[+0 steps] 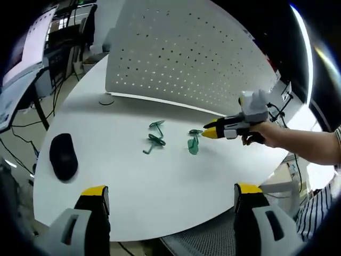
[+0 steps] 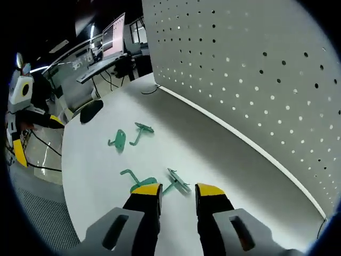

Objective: Insert the hook assembly into the mounting plate slot until the hook locks in place.

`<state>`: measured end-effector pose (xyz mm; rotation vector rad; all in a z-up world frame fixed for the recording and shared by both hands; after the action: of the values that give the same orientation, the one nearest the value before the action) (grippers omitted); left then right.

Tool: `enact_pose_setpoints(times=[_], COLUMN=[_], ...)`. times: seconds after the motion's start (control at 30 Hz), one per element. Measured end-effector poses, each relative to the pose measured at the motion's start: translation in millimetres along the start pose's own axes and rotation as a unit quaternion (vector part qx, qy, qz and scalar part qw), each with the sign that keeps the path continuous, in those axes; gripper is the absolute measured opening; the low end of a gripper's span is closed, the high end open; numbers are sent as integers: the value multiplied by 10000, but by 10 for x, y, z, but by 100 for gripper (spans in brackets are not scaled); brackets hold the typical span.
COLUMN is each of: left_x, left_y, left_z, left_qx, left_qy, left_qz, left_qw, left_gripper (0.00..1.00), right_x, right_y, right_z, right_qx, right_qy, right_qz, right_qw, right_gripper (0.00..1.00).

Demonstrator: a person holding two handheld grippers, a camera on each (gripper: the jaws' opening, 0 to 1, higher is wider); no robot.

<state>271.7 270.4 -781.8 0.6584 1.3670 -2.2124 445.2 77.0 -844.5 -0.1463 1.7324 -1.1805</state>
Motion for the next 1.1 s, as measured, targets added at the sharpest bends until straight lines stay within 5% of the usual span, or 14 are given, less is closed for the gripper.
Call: enact_pose_setpoints(times=[1.1], left_x=[18], left_y=[69], left_z=[36], left_qx=[58], left_qy=[-28], left_qz=[-178], left_qw=[9998], left_gripper=[100], right_x=[-6], right_y=[101], right_z=[-85], right_qx=[-293], right_qy=[-961], right_qz=[-357], right_qw=[9943], right_gripper=[0])
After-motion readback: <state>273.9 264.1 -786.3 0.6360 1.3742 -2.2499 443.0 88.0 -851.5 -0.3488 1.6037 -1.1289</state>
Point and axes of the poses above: the point that each gripper's makers call its tool centre point, and the gripper's own axes: y roughly forward along the fingers, z roughly to its right, x roughly out of its underside, the point moved 4 cm from there along -y, roughly backward along the fingers, and after that the axes turned 2 degrees about x, right-handed, at the moved point
